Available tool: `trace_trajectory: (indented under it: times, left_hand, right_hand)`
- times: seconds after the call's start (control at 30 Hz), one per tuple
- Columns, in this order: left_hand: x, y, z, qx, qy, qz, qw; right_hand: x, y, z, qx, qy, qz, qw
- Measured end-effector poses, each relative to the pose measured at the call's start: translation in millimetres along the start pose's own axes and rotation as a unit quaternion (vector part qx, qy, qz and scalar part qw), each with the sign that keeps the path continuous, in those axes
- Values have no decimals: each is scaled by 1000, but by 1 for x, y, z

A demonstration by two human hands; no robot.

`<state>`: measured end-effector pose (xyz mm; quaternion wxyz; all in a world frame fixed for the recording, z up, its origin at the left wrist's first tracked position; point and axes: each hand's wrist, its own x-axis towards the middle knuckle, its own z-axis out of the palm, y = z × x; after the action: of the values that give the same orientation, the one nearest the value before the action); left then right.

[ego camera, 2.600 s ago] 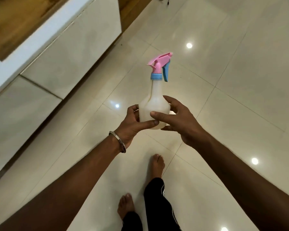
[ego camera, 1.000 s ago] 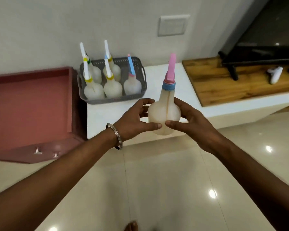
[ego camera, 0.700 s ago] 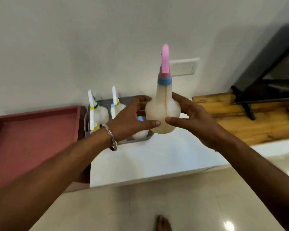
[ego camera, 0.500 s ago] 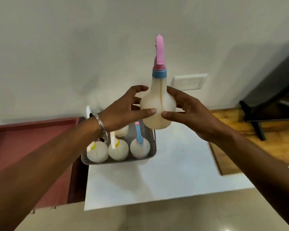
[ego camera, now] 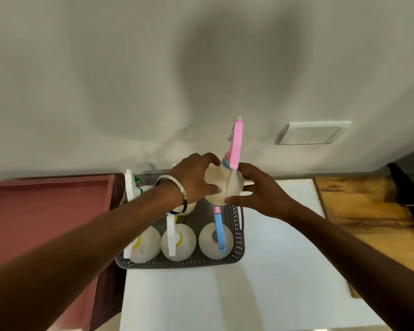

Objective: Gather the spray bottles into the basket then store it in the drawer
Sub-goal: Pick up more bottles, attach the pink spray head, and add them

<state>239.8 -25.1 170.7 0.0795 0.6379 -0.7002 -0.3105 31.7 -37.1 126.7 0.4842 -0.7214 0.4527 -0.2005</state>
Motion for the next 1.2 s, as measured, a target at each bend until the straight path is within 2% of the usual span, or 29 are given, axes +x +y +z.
trace_trajectory:
  times: [0.17, 0.3, 0.4, 0.5, 0.77, 0.9, 1.2]
  left_hand:
    - [8, -22, 27, 96, -48, -1, 994]
    - [11, -35, 37, 271, -9, 34, 962]
    - [16, -36, 48, 335, -2, 38, 941]
    - [21, -38, 57, 346, -15, 31, 938]
    - [30, -35, 69, 344, -95, -17, 934]
    - [34, -34, 73, 323, -135, -32, 936]
    - [37, -37, 79, 307, -174, -61, 934]
  right_hand:
    - [7, 30, 29, -82, -43, -68, 993]
    - [17, 41, 41, -135, -58, -112, 983]
    - [23, 49, 49, -156, -44, -133, 978]
    - [29, 63, 49, -200, -46, -148, 967]
    - [35, 97, 55, -276, -79, -106, 952]
    - [36, 104, 57, -296, -87, -99, 946]
    - [36, 103, 59, -331, -82, -109, 934]
